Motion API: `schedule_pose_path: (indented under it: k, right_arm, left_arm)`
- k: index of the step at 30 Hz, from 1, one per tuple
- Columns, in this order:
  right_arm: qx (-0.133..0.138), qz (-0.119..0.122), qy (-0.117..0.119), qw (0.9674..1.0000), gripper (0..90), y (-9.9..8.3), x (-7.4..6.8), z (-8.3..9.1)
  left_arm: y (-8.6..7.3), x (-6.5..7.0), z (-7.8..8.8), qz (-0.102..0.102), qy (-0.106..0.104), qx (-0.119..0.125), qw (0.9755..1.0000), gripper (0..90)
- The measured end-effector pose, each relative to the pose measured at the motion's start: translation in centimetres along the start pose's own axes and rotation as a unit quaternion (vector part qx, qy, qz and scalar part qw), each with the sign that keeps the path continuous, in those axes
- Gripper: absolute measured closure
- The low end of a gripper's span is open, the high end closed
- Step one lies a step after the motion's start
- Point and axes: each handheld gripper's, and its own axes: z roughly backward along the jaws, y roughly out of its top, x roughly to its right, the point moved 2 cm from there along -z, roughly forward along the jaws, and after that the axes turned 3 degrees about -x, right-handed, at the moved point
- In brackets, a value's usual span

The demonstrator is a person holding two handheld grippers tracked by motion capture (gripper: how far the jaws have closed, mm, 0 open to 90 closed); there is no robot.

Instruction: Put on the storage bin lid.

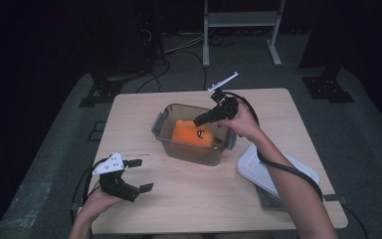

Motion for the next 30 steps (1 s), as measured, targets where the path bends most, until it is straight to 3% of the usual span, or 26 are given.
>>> schedule_pose_path:
  k: [7, 19, 30]
  right_arm:
    - [0.026, 0.007, 0.004, 0.9996, 66.3, -1.6, -0.6, 2.2]
    - [0.048, 0.008, -0.008, 0.9988, 56.3, -4.0, -0.9, 4.8]
    - [0.064, 0.003, -0.017, 0.9978, 52.8, -6.4, -1.1, 6.7]
  left_arm:
    - [0.0, 0.0, 0.0, 0.0, 0.001, 0.0, 1.0, 2.9]
    - [-0.1, 0.0, -0.1, -0.001, 0.002, -0.005, 1.0, 2.9]
    - [-0.1, 0.1, -0.2, -0.001, 0.002, -0.006, 1.0, 2.9]
